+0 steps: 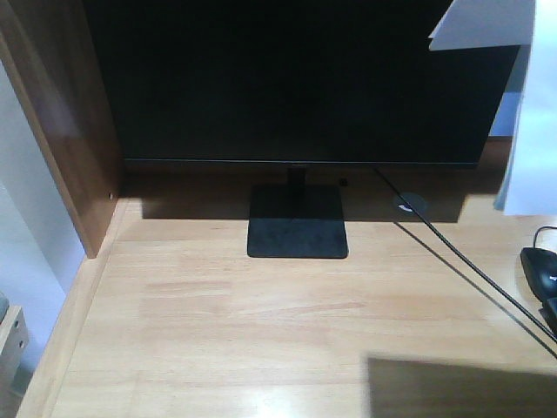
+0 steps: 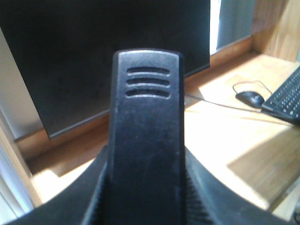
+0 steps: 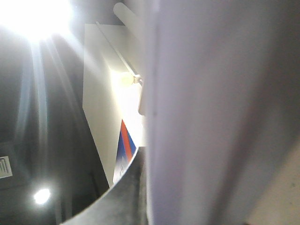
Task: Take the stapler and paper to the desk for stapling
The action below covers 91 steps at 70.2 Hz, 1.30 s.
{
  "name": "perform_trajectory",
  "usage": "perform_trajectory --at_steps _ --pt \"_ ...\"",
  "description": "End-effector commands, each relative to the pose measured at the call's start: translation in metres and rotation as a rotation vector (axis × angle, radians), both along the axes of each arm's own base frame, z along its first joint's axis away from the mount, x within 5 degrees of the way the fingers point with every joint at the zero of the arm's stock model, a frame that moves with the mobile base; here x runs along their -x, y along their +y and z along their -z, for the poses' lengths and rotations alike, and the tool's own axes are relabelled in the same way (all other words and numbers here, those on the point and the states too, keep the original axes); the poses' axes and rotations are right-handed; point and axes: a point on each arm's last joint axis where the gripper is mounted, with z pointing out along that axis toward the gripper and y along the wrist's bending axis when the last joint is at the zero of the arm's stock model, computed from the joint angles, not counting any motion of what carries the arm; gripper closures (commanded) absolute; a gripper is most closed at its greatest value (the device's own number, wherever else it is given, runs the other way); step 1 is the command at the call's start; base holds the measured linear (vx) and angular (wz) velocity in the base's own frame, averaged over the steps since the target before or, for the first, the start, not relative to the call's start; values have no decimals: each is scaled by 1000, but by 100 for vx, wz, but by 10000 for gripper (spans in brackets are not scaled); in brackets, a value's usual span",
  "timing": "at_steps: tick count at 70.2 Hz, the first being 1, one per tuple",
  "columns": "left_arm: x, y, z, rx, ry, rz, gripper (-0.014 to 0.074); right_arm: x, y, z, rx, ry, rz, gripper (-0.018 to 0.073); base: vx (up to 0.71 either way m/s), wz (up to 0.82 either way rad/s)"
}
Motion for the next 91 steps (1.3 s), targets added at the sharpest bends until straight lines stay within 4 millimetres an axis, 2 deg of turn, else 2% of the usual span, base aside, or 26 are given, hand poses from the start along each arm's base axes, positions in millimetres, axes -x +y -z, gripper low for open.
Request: perform_trajectory --at_steps 1,11,20,44,54,73,91 --pt "-12 -8 -17 74 -83 6 603 3 -1 -8 -12 -48 17 565 0 0" --pt "-33 -24 -16 77 -25 23 603 3 -1 -8 -12 -48 17 565 0 0" --pt "-61 -43 -14 70 10 29 603 3 -1 -8 -13 -49 17 565 0 0" --pt "-130 -96 11 -130 -11 175 603 3 -1 -8 -13 -49 17 565 0 0" --pt "-156 -104 27 -202 2 211 603 3 -1 -8 -13 -49 17 565 0 0" --pt "-206 -102 65 -300 87 260 603 3 -1 -8 -13 -49 17 565 0 0" --pt "-238 -115 110 -362 143 447 603 3 -1 -8 -13 -49 17 565 0 0"
